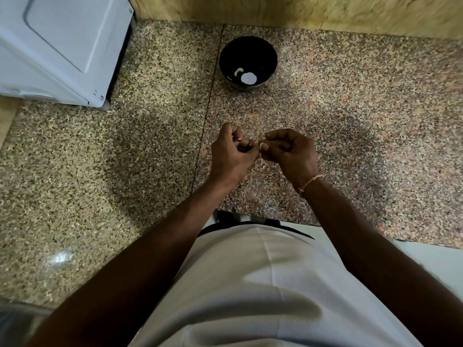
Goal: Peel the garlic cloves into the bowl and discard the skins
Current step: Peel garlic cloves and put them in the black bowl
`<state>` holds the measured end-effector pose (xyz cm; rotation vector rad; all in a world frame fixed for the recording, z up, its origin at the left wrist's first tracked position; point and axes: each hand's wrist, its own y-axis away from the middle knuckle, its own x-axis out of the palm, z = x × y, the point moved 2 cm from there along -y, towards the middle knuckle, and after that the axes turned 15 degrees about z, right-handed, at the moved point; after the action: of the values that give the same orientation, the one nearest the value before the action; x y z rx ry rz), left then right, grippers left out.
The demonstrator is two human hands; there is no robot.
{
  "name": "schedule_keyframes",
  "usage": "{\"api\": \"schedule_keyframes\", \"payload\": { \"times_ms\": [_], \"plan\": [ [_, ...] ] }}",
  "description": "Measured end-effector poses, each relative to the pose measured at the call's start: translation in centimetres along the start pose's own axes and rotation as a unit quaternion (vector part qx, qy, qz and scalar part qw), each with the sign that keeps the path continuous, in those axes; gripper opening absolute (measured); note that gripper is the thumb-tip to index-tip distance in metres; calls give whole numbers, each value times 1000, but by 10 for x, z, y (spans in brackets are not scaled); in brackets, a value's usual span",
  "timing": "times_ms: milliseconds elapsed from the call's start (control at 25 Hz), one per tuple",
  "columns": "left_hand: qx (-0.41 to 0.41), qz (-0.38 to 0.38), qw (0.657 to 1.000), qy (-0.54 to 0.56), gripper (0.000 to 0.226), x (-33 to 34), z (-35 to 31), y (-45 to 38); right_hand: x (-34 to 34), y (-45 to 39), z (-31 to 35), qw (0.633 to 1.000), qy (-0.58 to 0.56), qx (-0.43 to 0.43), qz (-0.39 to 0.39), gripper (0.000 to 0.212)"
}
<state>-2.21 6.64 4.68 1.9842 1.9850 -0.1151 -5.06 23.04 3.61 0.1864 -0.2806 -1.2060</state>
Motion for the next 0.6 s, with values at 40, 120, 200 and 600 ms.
{"api": "schedule_keyframes", "payload": {
  "times_ms": [40, 120, 200, 600],
  "plan": [
    [-1, 2, 1000, 1, 40, 0, 0, -1, 0, 0, 0, 1000, -5, 1, 3, 23],
    [4, 3, 1000, 0, 42, 1, 0, -2, 0, -1, 0, 1000, -21, 2, 9, 23],
    [7, 0, 1000, -8, 43, 2, 1, -3, 0, 0, 0, 999, -35, 2, 12, 22],
    [27, 15, 1000, 3, 47, 1, -4, -1, 3, 1, 0, 995, -97, 24, 9, 24]
  ]
}}
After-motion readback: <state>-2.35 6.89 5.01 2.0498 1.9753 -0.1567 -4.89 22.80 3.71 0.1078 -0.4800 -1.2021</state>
